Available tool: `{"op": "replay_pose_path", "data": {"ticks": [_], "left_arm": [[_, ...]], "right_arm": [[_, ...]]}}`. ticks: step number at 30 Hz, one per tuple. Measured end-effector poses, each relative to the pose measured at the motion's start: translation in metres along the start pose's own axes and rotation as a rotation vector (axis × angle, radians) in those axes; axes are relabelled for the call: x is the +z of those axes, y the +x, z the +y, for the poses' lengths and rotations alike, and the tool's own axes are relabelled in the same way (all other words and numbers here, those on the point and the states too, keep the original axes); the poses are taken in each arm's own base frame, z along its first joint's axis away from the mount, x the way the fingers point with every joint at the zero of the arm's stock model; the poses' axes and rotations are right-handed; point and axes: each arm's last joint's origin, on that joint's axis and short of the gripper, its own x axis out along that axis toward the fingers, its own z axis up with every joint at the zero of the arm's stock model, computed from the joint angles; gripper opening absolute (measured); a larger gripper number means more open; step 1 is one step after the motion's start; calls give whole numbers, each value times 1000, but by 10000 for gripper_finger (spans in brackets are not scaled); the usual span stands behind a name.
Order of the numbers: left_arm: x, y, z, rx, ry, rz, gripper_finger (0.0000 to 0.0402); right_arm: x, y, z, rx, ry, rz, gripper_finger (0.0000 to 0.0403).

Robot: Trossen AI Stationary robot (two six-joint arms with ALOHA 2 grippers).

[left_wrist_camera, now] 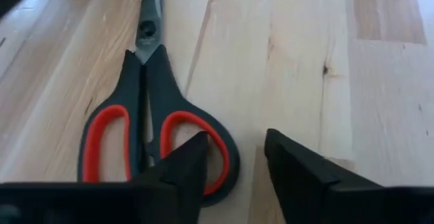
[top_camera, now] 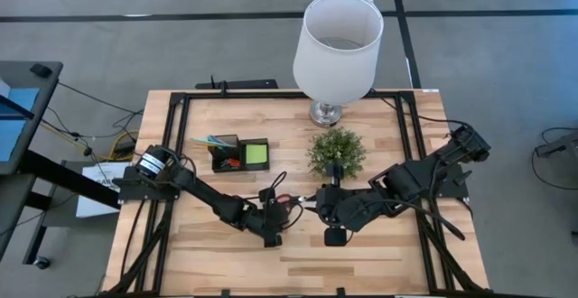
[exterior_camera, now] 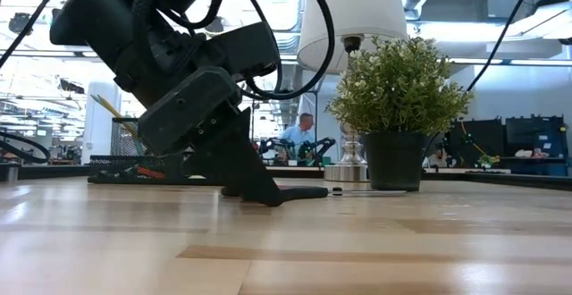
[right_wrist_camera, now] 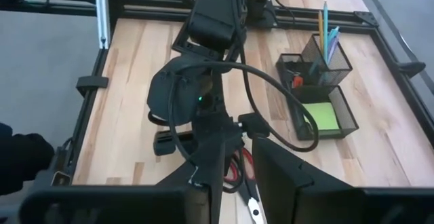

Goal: Pick and place office supplies into organizer
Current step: Put the black scissors into the black desk organizer

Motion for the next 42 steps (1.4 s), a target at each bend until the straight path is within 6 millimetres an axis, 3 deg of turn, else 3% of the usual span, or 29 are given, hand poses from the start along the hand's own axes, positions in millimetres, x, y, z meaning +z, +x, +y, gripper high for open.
{"op": "replay_pose_path", "data": {"ticks": [9,13,16,20,28,31,34,42], "left_arm": [[-1,-5,3,71,31,11,23],[2,-28,11,161,38,89,16],[3,-61,22,268,88,212,19],[28,-118,31,347,83,289,6],[72,-211,38,425,82,445,3],[84,-224,41,316,42,402,3],[89,-233,51,332,-22,384,3],[70,-236,62,389,-57,362,2]], "right_arm": [[-2,-5,10,25,-20,-4,73],[-4,-7,14,35,-30,-5,73],[-5,-8,16,40,-36,-5,73],[-5,-9,18,42,-41,-3,73],[-7,-9,17,37,-51,11,73],[-7,-9,17,37,-55,12,73],[-8,-9,17,34,-62,22,73],[-10,-9,18,31,-63,37,73]]}}
